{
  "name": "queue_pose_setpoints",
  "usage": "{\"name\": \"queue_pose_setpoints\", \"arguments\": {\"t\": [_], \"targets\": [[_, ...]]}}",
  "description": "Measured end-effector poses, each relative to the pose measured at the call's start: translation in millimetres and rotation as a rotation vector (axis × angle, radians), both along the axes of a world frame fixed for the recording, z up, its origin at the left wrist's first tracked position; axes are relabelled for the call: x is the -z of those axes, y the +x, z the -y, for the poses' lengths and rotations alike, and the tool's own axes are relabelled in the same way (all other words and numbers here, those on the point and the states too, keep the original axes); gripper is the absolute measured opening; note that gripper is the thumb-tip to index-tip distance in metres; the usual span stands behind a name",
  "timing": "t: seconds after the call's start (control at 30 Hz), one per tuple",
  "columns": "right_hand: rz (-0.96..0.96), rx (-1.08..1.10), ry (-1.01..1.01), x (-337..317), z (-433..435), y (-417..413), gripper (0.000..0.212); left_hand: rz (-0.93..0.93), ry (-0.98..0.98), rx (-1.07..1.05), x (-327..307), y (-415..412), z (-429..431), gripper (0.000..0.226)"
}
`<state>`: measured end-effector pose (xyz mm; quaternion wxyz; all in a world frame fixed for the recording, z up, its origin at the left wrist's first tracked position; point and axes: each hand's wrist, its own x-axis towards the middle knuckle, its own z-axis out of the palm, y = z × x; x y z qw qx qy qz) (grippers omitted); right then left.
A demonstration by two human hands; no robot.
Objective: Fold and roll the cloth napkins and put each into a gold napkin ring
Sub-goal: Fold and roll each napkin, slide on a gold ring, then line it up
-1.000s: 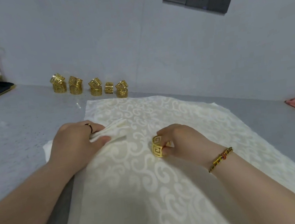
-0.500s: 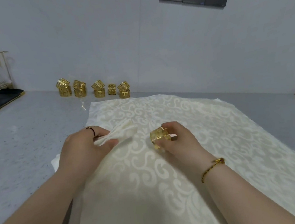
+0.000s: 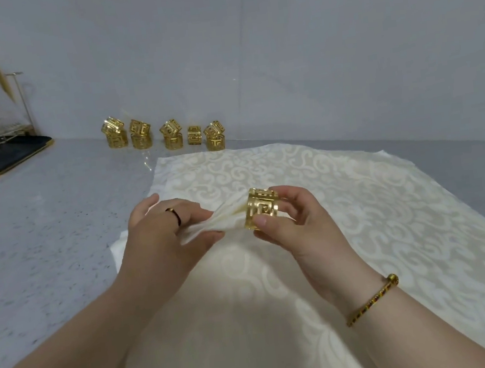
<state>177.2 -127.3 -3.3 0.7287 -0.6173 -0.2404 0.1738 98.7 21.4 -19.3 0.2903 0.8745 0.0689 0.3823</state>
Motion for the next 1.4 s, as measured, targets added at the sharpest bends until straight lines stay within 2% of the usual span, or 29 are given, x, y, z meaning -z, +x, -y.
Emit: {"name": "queue_pose_setpoints", "arguments": {"t": [0.07,0.27,0.47,0.53,0.6,0.63,0.7,0.73,0.77,0.83,0.9,0.97,1.03,1.1,1.17,1.23,1.3,1.4], "targets": [[0.070,-0.014,-0.037,0,0,0,0.042,-0.009,0.052,0.038,2,-1,-3,0.019],[0.273,-0.076,-0.170,-1,2,0,0.047,-0.007,0.204,0.137,-3,-3,-5,0.028],[0.300,-0.146,-0.273,4,1,0,0.044,-0.049,0.124,0.148,1,-2,0,0.029],[0.288,-0.152,-0.313,6,0,-1,0.042,-0.076,0.069,0.151,2,-1,0,0.024],[0.243,-0.170,-0.330,6,0,-2,0.040,-0.117,0.031,0.162,0,0,2,0.008],[0.220,-0.178,-0.332,6,0,-1,0.039,-0.129,0.004,0.182,3,1,2,0.007],[0.200,-0.178,-0.331,6,1,1,0.037,-0.124,-0.070,0.183,3,1,5,0.020],[0.188,-0.179,-0.317,6,1,2,0.037,-0.155,-0.103,0.206,5,4,3,0.018],[0.172,-0.180,-0.293,6,2,3,0.039,-0.168,-0.101,0.235,4,3,3,0.003],[0.145,-0.187,-0.227,5,3,5,0.042,-0.161,-0.065,0.272,3,2,3,0.027],[0.131,-0.187,-0.197,6,3,7,0.044,-0.208,-0.195,0.307,0,1,4,0.013],[0.116,-0.170,-0.206,9,1,7,0.046,-0.217,-0.319,0.337,0,-1,4,0.036],[0.088,-0.161,-0.224,13,-1,7,0.043,-0.242,-0.380,0.337,0,-3,4,0.044],[0.001,-0.202,-0.200,13,-2,6,0.032,-0.224,-0.423,0.322,0,-3,3,0.040],[-0.142,-0.319,-0.092,12,0,6,0.016,-0.175,-0.471,0.296,-3,-2,2,0.032],[-0.243,-0.402,-0.017,8,4,8,0.019,-0.142,-0.510,0.254,-3,-1,1,0.028],[-0.237,-0.361,-0.043,7,4,10,0.011,-0.139,-0.509,0.239,-4,1,3,0.031],[-0.062,-0.181,-0.159,12,1,11,0.003,-0.229,-0.454,0.260,2,1,1,0.039]]}}
